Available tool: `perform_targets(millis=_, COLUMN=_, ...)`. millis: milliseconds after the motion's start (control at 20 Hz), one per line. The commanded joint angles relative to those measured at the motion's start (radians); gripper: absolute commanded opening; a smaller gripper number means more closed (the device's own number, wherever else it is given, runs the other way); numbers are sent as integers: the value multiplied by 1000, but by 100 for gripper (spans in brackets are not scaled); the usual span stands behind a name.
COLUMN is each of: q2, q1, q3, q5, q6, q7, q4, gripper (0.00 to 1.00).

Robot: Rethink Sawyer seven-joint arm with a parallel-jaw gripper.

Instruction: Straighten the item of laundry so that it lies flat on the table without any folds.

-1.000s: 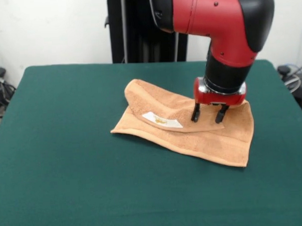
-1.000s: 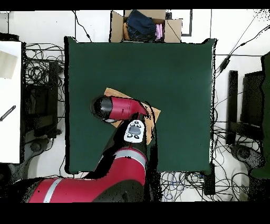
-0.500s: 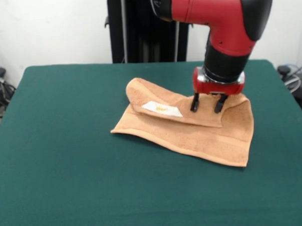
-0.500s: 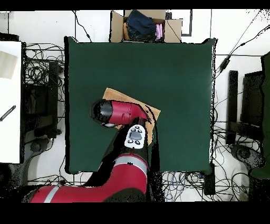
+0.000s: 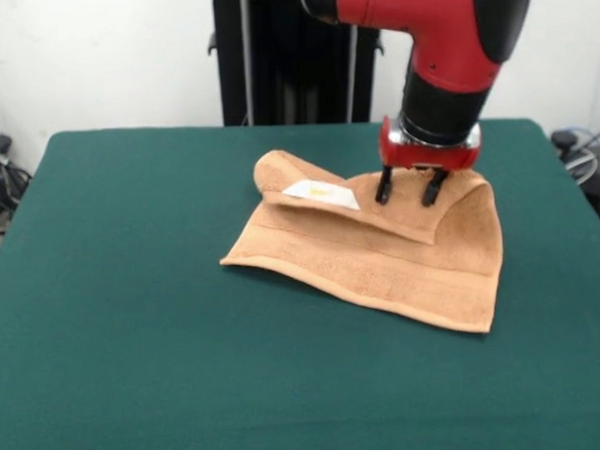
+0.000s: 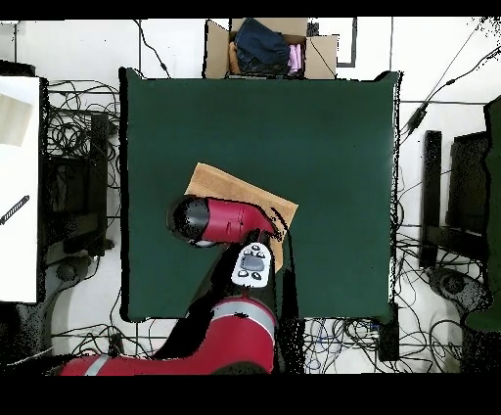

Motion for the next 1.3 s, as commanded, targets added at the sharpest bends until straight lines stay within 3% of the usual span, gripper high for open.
perform_targets(millis=50, q2=-5, q1=-22, q3=117, q5=-53, q6=-80, q7=93, q4=125, gripper=100)
perform_targets(millis=1300, q2=-42, q1=-3, q3=122, q5=-27, q6=-258, q7=167, q4=327, gripper=100)
